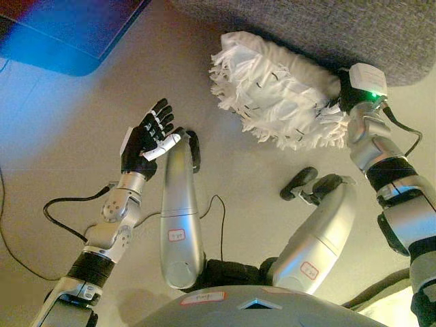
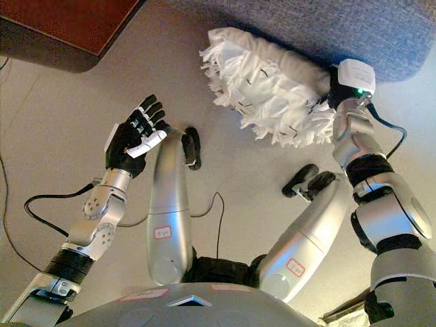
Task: Pick up the pillow and put it on the sofa.
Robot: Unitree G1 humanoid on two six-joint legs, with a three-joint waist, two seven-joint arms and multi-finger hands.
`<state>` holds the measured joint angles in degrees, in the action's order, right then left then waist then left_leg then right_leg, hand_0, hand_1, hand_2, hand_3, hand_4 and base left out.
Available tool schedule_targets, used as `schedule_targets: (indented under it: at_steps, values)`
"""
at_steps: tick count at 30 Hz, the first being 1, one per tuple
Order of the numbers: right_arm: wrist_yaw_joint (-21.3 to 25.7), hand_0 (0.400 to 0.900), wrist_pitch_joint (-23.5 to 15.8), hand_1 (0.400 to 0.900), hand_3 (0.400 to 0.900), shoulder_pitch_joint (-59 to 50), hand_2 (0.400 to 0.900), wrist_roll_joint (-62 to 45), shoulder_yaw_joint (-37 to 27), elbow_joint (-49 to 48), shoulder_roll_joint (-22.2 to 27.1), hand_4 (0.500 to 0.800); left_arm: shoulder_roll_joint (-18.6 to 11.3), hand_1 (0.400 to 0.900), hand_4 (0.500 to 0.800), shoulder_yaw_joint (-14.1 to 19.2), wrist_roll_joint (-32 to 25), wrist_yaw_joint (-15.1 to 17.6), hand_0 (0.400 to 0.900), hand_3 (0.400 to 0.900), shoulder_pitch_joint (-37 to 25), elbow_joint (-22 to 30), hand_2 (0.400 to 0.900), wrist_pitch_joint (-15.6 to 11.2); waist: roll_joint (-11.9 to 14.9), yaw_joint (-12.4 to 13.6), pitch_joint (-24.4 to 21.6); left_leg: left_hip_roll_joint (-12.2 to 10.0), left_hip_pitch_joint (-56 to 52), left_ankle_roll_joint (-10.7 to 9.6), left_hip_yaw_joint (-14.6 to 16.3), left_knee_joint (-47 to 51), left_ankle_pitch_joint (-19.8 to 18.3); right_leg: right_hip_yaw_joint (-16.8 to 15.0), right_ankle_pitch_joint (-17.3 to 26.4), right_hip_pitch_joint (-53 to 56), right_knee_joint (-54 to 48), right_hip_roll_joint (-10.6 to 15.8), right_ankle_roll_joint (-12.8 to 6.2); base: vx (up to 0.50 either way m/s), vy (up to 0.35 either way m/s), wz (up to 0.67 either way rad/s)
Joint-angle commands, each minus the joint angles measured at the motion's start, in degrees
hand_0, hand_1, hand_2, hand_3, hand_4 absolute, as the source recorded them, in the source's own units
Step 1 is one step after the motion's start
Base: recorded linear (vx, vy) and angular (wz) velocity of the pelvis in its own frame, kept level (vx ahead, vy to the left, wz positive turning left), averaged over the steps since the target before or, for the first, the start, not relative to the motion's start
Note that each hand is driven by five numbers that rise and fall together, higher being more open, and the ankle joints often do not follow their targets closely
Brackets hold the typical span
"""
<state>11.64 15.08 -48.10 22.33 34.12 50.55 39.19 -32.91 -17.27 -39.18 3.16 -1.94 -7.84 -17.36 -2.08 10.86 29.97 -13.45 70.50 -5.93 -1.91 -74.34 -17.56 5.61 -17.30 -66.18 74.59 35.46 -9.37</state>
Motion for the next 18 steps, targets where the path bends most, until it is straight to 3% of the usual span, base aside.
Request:
schedule_targets:
  at_steps: [1,2,3,11,18]
  values:
    - [0.6,0.900,3.1,0.900,0.900,-10.1,0.900,-0.5,1.1,6.0,1.6,0.800,-0.9,0.900,0.800,-1.3,-1.1,-0.1,0.900,0.900,-1.8,6.9,0.900,-4.4,-3.4,3.0,-0.2,-1.6,-3.1,0.1,-2.9,-3.1,-6.7,0.1,1.5,-2.8,-1.0,-0.8,1.15,-0.01,-0.019,0.06]
    - [-0.9,0.900,3.5,0.900,0.900,-11.0,0.900,-0.9,1.6,7.2,1.0,0.800,-0.7,0.900,0.800,-1.4,-0.9,-0.1,0.900,0.900,-1.8,7.0,0.900,-4.3,-3.5,3.4,-0.2,-1.4,-3.1,0.1,-2.9,-3.1,-6.6,0.4,1.5,-2.6,-1.2,-0.8,1.20,-0.01,-0.019,0.06]
    - [-1.1,0.400,3.9,0.400,0.400,-11.3,0.400,-1.7,1.9,7.4,0.6,0.500,-0.6,0.900,0.800,-1.3,-0.8,-0.4,0.900,0.900,-1.7,7.1,0.900,-4.3,-3.6,3.6,-0.2,-1.3,-3.2,0.2,-2.9,-2.8,-6.5,0.5,1.5,-2.5,-1.2,-0.7,1.22,0.00,0.000,0.00]
    - [-2.2,0.400,4.1,0.400,0.400,-13.5,0.400,-4.2,2.6,7.4,-1.0,0.500,0.1,0.900,0.800,-1.5,0.2,-0.5,0.900,0.900,-0.6,7.6,0.900,-5.1,-4.1,4.4,-0.2,-1.4,-4.4,0.4,-2.2,-0.9,-5.1,1.7,2.0,-0.3,-2.6,-1.3,1.35,0.00,0.000,-0.01]
    - [0.6,0.400,2.0,0.400,0.400,-12.9,0.400,-6.6,1.9,5.0,-0.4,0.500,0.2,0.900,0.800,-1.6,0.1,-0.2,0.900,0.900,1.0,7.9,0.900,-5.7,-4.1,4.5,-0.2,-1.8,-6.8,0.6,-1.7,0.8,-4.6,2.7,2.3,2.7,-4.3,-1.8,1.32,0.01,-0.009,-0.06]
